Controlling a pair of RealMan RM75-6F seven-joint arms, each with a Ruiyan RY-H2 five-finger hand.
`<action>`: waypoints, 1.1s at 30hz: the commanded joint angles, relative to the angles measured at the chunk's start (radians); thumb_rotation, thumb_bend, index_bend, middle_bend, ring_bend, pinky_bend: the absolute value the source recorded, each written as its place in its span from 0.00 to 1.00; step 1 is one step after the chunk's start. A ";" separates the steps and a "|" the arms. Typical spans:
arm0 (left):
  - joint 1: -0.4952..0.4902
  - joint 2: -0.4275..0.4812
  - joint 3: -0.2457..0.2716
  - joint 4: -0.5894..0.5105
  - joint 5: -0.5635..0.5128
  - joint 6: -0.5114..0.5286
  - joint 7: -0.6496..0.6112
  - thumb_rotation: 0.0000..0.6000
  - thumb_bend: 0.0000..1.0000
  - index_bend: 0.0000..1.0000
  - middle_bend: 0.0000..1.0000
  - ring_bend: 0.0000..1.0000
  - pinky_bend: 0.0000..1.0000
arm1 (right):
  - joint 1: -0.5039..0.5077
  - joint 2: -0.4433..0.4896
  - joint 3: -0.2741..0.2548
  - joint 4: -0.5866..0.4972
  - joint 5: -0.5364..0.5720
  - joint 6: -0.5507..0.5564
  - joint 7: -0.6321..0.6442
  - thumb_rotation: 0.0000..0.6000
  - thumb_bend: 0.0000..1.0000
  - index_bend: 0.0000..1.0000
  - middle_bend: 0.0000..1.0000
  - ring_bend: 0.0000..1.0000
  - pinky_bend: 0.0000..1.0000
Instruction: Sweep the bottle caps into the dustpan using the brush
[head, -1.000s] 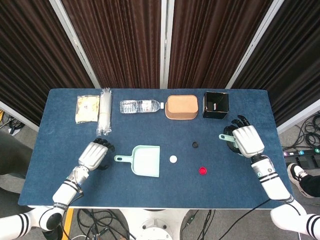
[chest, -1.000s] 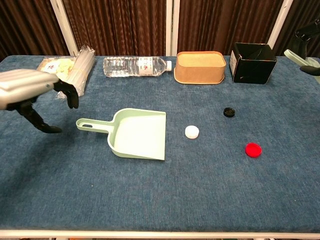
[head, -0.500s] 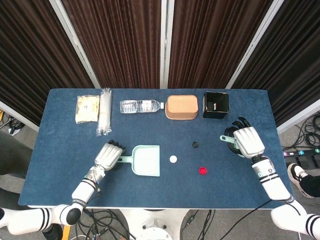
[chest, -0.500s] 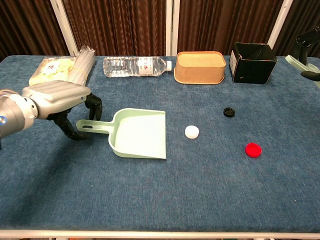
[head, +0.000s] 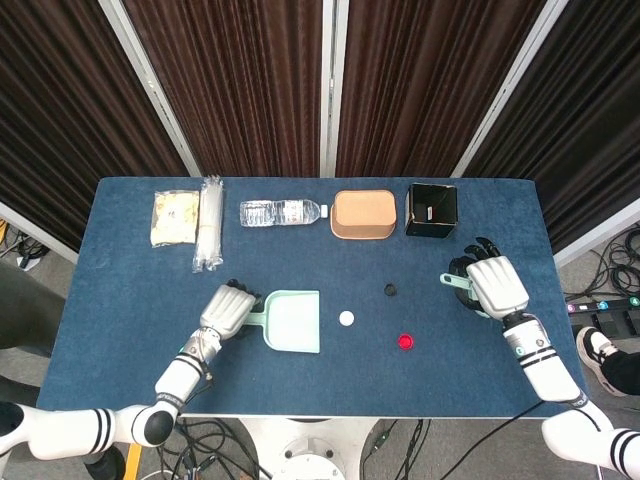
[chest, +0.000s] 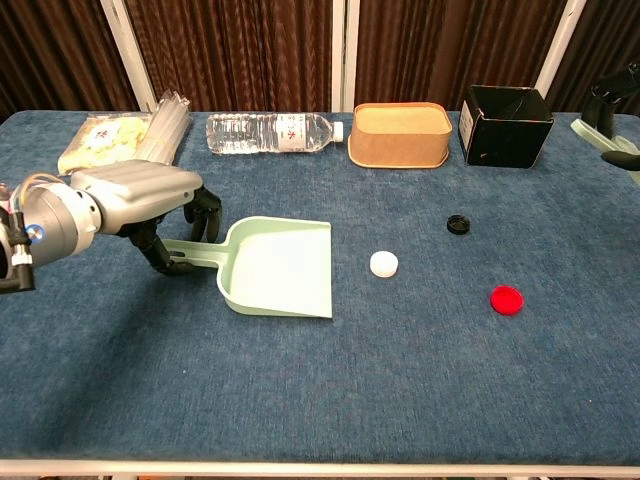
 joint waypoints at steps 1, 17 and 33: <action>-0.009 0.006 0.005 -0.011 -0.009 -0.001 -0.001 1.00 0.28 0.43 0.45 0.32 0.23 | 0.000 -0.002 -0.001 0.002 -0.001 0.000 0.002 1.00 0.33 0.62 0.58 0.23 0.14; -0.042 0.000 0.032 0.012 -0.020 0.015 -0.010 1.00 0.35 0.51 0.52 0.38 0.24 | 0.020 -0.024 -0.006 0.036 -0.010 -0.030 0.036 1.00 0.33 0.62 0.58 0.23 0.14; -0.173 0.090 0.025 -0.030 -0.200 -0.098 0.072 1.00 0.35 0.51 0.53 0.38 0.24 | 0.220 -0.229 -0.049 0.352 -0.221 -0.113 0.415 1.00 0.39 0.66 0.60 0.23 0.14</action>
